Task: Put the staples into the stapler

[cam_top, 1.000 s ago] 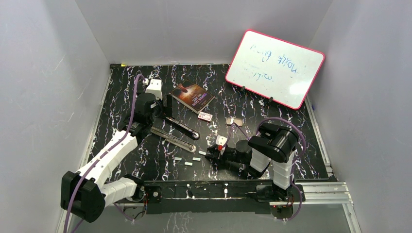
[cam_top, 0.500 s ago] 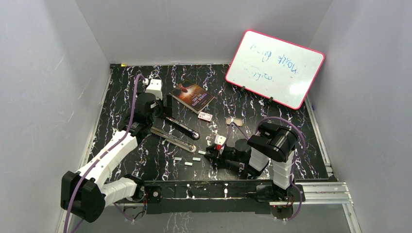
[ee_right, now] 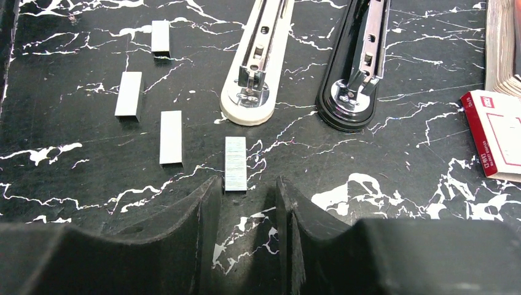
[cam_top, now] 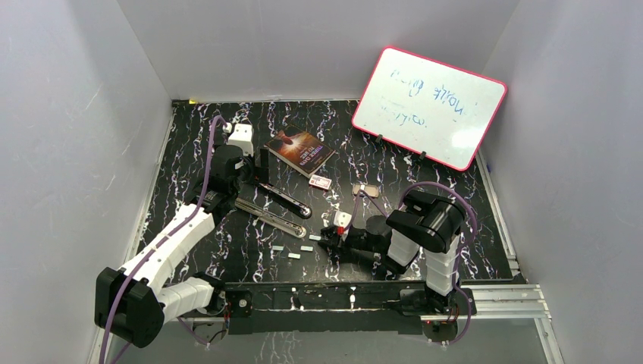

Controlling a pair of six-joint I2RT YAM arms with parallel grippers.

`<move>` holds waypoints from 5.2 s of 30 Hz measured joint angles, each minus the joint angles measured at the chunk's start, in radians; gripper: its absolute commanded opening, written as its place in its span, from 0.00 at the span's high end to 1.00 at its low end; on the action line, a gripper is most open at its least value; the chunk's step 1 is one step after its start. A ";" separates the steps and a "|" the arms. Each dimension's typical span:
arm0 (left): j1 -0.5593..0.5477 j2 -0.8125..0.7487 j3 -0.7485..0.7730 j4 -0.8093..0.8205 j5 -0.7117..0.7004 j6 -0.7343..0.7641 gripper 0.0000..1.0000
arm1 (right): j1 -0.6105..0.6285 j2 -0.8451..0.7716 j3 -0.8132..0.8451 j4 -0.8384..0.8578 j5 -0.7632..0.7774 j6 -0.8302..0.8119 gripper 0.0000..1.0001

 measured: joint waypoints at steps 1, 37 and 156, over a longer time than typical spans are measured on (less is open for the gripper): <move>0.000 0.000 0.000 0.000 0.000 0.000 0.12 | -0.001 -0.002 0.001 -0.003 -0.005 -0.005 0.54; 0.012 0.114 0.027 -0.084 -0.122 -0.030 0.12 | -0.048 -0.337 0.298 -0.558 -0.018 0.016 1.00; 0.043 0.267 0.033 -0.350 -0.151 -0.098 0.12 | 0.185 -0.111 0.780 -1.200 0.345 0.251 1.00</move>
